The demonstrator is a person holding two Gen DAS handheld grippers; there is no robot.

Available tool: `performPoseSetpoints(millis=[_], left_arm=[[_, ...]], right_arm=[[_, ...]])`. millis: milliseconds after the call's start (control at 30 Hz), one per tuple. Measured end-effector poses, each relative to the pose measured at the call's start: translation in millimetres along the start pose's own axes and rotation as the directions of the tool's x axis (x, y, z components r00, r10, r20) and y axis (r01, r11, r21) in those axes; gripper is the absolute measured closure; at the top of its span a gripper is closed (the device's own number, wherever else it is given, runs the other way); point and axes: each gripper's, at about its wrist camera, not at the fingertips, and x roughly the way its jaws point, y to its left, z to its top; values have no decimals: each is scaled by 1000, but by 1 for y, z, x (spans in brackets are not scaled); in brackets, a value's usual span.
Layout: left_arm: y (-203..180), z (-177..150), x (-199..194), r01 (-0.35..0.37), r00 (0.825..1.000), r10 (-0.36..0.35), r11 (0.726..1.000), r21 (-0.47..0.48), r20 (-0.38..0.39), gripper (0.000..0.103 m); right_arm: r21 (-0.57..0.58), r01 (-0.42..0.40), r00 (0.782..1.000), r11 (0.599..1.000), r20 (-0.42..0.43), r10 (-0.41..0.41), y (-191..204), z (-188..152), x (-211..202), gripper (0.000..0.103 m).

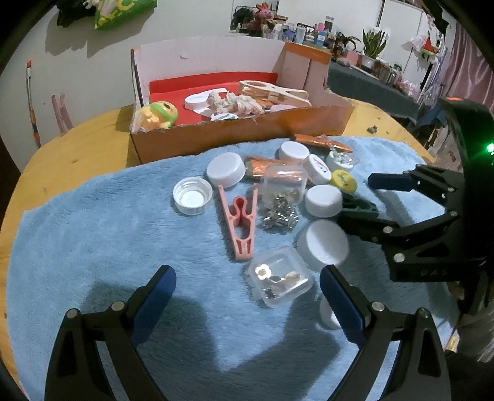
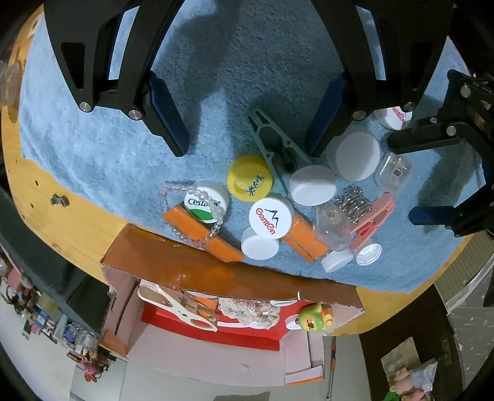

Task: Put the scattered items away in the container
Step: 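Grasp the clear box of screws with left tool while right grasps green clip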

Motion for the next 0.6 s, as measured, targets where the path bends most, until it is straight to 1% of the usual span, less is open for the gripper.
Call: performPoseSetpoints(millis=[100,233,300,433,567,600], left_arm=[[2,0,1,-13,1000,13,1000,8,-4,8],[6,0,0,-71,997,71,997,20,1,8],[10,0,0,-80,997,80,997,10,-3,8],[15,1,-2,-54,999,54,998,-11,-6,9],[8,0,-3,-10,1000,10,1000,2,-9,16],[6,0,-3,-2,1000,2,1000,6,-10,16]], right_arm=[[1,-3,1000,1000,0,3,-1,0,0,26],[1,-6,1000,1000,0,6,-3,0,-1,26],[-2,-6,1000,1000,1,6,-3,0,0,26],[-17,4,1000,1000,10,-4,-1,1,-1,26],[-46,16,1000,999,22,-15,4,3,0,26],[-51,16,1000,999,25,-15,5,4,0,26]])
